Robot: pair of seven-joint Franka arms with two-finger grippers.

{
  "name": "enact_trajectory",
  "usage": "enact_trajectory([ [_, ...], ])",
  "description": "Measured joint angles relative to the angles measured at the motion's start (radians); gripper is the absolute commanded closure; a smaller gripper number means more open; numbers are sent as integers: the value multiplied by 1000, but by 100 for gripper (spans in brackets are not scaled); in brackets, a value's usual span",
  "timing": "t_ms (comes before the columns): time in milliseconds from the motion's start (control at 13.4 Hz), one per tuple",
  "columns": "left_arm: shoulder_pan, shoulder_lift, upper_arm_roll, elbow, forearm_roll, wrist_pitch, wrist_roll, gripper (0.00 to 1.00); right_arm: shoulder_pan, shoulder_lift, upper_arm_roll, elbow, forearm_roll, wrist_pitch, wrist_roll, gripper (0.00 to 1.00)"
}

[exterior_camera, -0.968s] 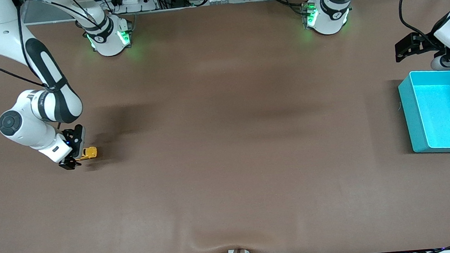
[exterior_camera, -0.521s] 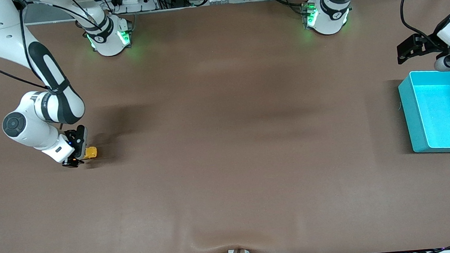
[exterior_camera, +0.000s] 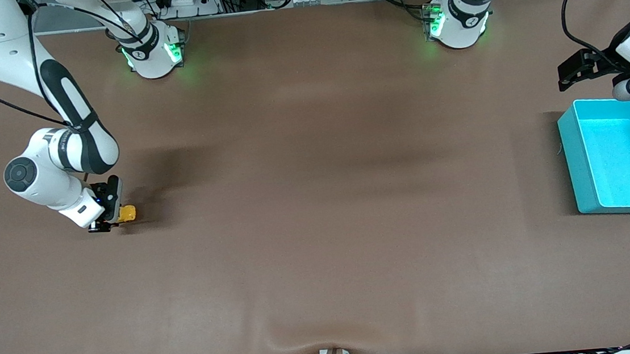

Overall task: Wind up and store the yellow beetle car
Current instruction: 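Close the right gripper on the yellow car's body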

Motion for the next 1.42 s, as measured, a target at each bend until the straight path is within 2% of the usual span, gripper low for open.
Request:
enact_trajectory([
  [521,0,0,0,0,0,0,-43,0,0,9,0,0,0,5,-1,61],
  [1415,0,0,0,0,0,0,-53,0,-21,10,-2,1,1,7,-9,61],
])
